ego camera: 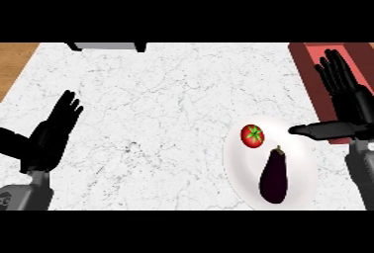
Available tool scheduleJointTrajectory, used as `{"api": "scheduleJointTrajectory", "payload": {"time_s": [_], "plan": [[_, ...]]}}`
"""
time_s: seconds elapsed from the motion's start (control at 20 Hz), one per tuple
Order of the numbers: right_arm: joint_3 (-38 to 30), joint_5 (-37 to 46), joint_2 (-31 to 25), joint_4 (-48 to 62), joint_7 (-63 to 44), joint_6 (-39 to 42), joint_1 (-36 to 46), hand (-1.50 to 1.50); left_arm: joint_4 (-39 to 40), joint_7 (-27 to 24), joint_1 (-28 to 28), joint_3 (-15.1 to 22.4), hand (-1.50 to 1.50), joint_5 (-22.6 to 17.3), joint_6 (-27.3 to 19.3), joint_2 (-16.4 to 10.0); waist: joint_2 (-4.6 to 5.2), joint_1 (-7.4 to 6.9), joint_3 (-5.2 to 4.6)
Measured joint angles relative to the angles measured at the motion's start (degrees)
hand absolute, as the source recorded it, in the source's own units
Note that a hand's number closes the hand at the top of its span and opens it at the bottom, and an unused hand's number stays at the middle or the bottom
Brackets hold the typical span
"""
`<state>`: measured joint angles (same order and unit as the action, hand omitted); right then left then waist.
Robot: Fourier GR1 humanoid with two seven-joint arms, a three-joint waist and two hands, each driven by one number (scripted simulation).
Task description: Pick the tomato from the plate and place it in the cardboard box
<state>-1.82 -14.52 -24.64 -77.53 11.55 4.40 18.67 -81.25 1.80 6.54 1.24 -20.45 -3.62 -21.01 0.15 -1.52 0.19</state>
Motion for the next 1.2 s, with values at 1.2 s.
{"api": "scheduleJointTrajectory", "payload": {"time_s": [1.2], "plan": [[17.1, 23.3, -17.7, -17.3, -21.6, 20.4, 7.1, -1.50, -9.7, 9.1, -3.9, -2.3, 0.00, -1.5, -0.1, -2.2, -0.26, 0.79, -0.31]]}}
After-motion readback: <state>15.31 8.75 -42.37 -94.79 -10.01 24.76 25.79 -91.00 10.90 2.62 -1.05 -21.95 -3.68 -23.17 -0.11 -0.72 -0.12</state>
